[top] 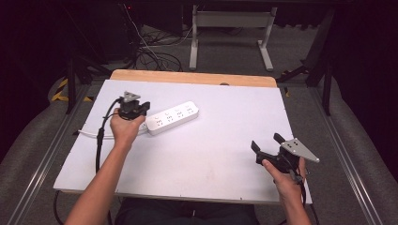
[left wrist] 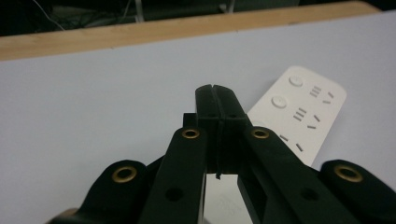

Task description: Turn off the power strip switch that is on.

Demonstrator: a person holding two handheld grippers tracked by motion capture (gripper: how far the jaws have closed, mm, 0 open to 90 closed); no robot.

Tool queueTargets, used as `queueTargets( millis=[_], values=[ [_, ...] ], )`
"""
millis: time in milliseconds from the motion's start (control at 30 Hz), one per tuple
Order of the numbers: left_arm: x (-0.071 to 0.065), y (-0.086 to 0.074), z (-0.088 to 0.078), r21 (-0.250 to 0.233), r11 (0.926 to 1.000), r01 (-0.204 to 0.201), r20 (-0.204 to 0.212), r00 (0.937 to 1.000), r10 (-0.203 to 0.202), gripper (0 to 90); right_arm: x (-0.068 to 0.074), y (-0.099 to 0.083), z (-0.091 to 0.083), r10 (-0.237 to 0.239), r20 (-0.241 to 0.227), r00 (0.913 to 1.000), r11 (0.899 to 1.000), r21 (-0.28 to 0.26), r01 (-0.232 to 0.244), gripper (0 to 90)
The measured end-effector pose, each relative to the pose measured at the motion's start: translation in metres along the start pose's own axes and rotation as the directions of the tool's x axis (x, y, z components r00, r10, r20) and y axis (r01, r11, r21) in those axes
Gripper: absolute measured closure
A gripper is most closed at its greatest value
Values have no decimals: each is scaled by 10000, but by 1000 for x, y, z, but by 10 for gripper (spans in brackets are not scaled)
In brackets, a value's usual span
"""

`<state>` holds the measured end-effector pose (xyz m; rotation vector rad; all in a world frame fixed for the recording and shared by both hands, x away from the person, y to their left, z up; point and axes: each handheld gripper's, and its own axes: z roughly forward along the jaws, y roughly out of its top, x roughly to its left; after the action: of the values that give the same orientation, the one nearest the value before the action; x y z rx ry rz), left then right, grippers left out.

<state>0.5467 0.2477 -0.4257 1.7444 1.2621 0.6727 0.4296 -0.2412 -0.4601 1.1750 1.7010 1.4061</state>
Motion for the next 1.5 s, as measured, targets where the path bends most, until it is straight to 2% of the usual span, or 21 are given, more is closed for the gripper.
queueTargets(
  millis=[33, 67, 133, 200, 333, 433, 467, 500, 567, 667, 767, 867, 967, 1000, 1033, 1067, 1167, 1267, 1367, 1433, 1500],
  values=[
    [4, -2, -9, -313, 9994, 165, -14, 9999, -165, 900, 0, 0, 0, -7, -3, 10000, 10000, -28, 7, 77],
    [4, -2, -9, -313, 9994, 165, -14, 9999, -165, 900, 1, 1, 0, -17, -7, 10000, 10000, -36, 17, 77],
    [9, -6, -28, -887, 9957, 282, -163, 9994, -298, 900, 1, 1, 0, -36, -16, 10000, 10000, -36, 36, 77],
    [13, -12, -48, -1433, 9897, 80, -419, 9990, -141, 900, 0, 1, 0, -7, 18, 10000, 10000, -46, 7, 77],
    [18, -24, -85, -2506, 9681, 33, -936, 9952, -277, 899, 0, 2, 1, 13, 25, 10000, 10000, -69, -13, 77],
    [21, -31, -106, -2988, 9541, 188, -1141, 9919, -553, 897, 1, 3, 2, -7, -30, 10000, 10000, -87, 7, 78],
    [21, -34, -114, -3163, 9480, 362, -1182, 9900, -772, 887, 2, 3, 3, -34, -68, 10000, 10000, -86, 34, 78],
    [20, -36, -117, -3239, 9452, 415, -1170, 9896, -835, 887, 3, 3, 4, -66, -101, 9999, 9999, -94, 65, 78],
    [17, -43, -125, -3277, 9446, 201, -1313, 9891, -666, 884, 5, 4, 5, -90, -169, 9998, 9999, -103, 88, 79],
    [14, -52, -132, -3192, 9477, 70, -1618, 9849, -618, 890, 7, 4, 8, -175, -240, 9996, 9998, -70, 173, 81],
    [16, -57, -137, -3264, 9452, 111, -1875, 9793, -762, 891, 7, 5, 8, -178, -201, 9996, 9998, -98, 176, 81],
    [22, -58, -137, -3492, 9365, 307, -2080, 9720, -1094, 888, 7, 5, 8, -191, -161, 9997, 9997, -129, 189, 82],
    [26, -61, -134, -3427, 9380, 518, -2206, 9661, -1339, 882, 6, 5, 8, -231, -90, 9997, 9997, -131, 229, 82],
    [27, -61, -134, -3371, 9404, 455, -2250, 9660, -1274, 881, 6, 5, 8, -236, -57, 9997, 9997, -107, 235, 82],
    [27, -61, -132, -3422, 9383, 500, -2262, 9648, -1339, 880, 6, 5, 7, -233, -28, 9997, 9996, -127, 233, 82],
    [28, -60, -132, -3353, 9412, 413, -2331, 9643, -1254, 880, 7, 5, 7, -236, 10, 9997, 9996, -137, 236, 82],
    [28, -59, -130, -3302, 9437, 195, -2487, 9627, -1069, 879, 7, 4, 6, -250, 31, 9997, 9996, -103, 250, 82],
    [28, -59, -128, -3301, 9437, 229, -2417, 9643, -1079, 876, 6, 4, 4, -247, 65, 9997, 9996, -138, 248, 82],
    [28, -58, -126, -3179, 9480, 145, -2427, 9653, -961, 861, 5, 3, 3, -232, 98, 9997, 9997, -116, 233, 82],
    [28, -58, -124, -3107, 9504, 109, -2393, 9668, -893, 834, 4, 3, 2, -211, 127, 9997, 9997, -126, 213, 82],
    [27, -57, -122, -3112, 9502, 141, -2304, 9689, -898, 750, 4, 3, 2, -207, 125, 9997, 9997, -117, 209, 82]
  ],
)
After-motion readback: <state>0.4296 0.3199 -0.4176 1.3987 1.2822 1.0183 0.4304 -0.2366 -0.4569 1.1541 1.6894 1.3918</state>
